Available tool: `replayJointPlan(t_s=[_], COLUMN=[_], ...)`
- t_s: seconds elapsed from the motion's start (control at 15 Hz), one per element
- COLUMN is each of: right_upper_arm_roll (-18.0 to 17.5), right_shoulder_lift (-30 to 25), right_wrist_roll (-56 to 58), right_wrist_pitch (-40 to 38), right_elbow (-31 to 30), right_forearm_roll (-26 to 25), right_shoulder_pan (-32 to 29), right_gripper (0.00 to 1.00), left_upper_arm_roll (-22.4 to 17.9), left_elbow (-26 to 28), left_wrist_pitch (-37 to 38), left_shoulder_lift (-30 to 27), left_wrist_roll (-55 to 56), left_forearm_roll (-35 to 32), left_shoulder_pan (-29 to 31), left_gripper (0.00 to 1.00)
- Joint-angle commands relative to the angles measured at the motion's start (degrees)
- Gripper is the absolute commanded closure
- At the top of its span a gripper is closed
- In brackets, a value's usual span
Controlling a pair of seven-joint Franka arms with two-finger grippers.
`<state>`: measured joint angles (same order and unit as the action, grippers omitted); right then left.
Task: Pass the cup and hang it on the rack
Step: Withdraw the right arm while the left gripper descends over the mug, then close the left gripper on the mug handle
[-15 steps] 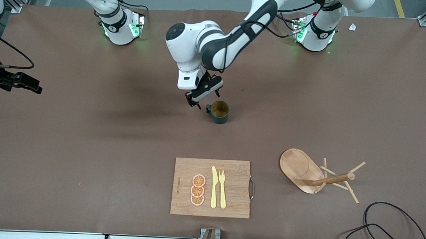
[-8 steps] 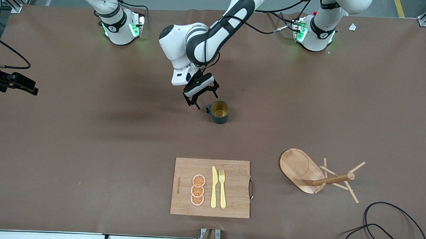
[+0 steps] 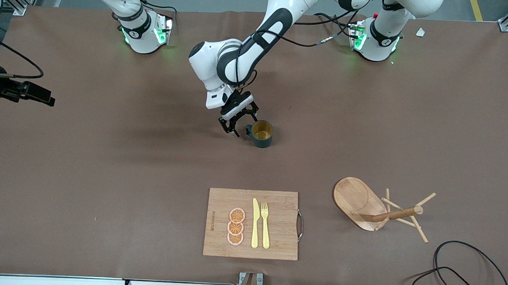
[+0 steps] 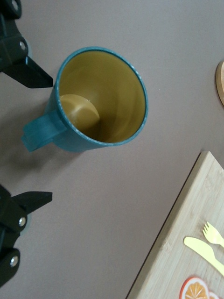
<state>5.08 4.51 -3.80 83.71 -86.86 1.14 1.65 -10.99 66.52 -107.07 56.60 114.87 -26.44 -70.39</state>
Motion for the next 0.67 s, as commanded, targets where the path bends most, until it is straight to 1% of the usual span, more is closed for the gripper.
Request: replayJointPlan(t_s=[0.0, 0.2, 0.4, 0.47, 0.6], right_upper_arm_roll=[-1.8, -2.0, -2.0, -2.0, -2.0], right_shoulder_lift=[-3.3, -4.2, -6.2, -6.5, -7.8], right_wrist_roll=[-2.0, -1.8, -1.7, -1.7, -1.7], right_wrist_pitch=[-0.3, -0.4, -0.2, -0.1, 0.1], right_elbow=[-2.3, -2.8, -4.5, -4.8, -5.6], right_forearm_roll=[0.7, 0.7, 0.6, 0.6, 0.4], right_shoulder_pan=[-1.6, -1.9, -2.1, -2.1, -2.1], right_gripper=[0.00, 0.00, 0.00, 0.00, 0.00], left_upper_arm_roll=[-1.3, -1.2, -1.0, -1.0, -0.9], left_elbow=[-2.0, -1.6, -1.6, -1.6, -1.5], left_wrist_pitch=[0.7, 2.7, 5.1, 5.3, 5.6], left_shoulder_lift=[1.9, 1.7, 1.2, 1.1, 1.1], left_wrist_roll=[1.7, 2.3, 2.6, 3.0, 4.7], left_forearm_roll=[-1.2, -1.2, -1.0, -0.7, -0.7], left_shoulder_pan=[-1.1, -2.0, -2.0, -2.0, -2.0], left_gripper=[0.12, 0.31, 0.52, 0.54, 0.54])
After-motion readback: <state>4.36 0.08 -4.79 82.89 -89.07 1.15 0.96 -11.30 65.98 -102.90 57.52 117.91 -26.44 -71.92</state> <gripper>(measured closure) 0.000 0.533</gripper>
